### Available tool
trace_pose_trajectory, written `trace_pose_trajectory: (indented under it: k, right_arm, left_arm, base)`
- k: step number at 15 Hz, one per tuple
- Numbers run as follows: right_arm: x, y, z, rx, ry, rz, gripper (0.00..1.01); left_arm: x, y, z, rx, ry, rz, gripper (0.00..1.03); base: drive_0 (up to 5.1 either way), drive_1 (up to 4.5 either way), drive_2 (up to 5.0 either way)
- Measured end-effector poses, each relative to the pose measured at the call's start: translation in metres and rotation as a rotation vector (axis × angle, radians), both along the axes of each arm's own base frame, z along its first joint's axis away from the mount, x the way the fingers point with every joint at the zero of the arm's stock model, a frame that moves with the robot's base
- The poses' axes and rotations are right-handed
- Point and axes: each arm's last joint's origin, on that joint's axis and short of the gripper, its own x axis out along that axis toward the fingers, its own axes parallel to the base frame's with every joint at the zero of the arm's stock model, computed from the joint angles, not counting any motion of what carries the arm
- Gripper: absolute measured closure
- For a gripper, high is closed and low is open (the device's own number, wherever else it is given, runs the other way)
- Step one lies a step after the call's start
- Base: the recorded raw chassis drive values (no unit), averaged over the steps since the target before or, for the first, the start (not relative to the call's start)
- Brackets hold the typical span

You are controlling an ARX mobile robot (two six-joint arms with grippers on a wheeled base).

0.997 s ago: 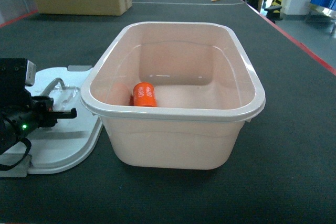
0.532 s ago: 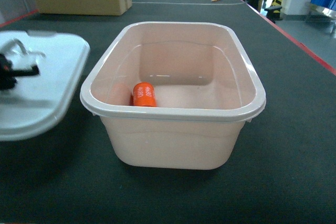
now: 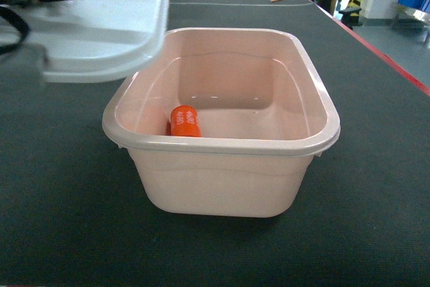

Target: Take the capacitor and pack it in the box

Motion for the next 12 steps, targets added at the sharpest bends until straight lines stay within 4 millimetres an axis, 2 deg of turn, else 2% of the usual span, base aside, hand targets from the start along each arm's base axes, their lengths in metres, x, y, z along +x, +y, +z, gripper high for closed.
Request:
trace_pose_trajectory:
  k: [2, 3, 6, 8, 12]
  right_arm:
    - [0.0, 0.0, 0.0, 0.0, 0.0, 0.0, 0.03]
    - [0.0, 0.0, 0.0, 0.0, 0.0, 0.0, 0.03]
    - [0.0, 0.0, 0.0, 0.0, 0.0, 0.0, 0.03]
    - [0.0, 0.0, 0.0, 0.0, 0.0, 0.0, 0.03]
    - [0.0, 0.0, 0.0, 0.0, 0.0, 0.0, 0.03]
  left_arm:
    - [0.0, -0.046, -0.007, -0.013, 0.033, -0.057, 1.01]
    - [0.0, -0.065, -0.004, -0.026, 0.021, -0.081, 1.01]
    - [-0.003, -0.112, -0.001, -0.049, 0.03, -0.133, 1.01]
    - [-0.003, -0.133, -0.01, -0.048, 0.054, -0.149, 1.01]
    - [-0.005, -0.145, -0.022, -0.023, 0.087, -0.143, 1.01]
  base:
    - [0.0, 0.0, 0.0]
    - [0.0, 0.0, 0.0]
    - [0.0, 0.0, 0.0]
    - [0.0, 0.0, 0.0]
    - [0.0, 0.0, 0.0]
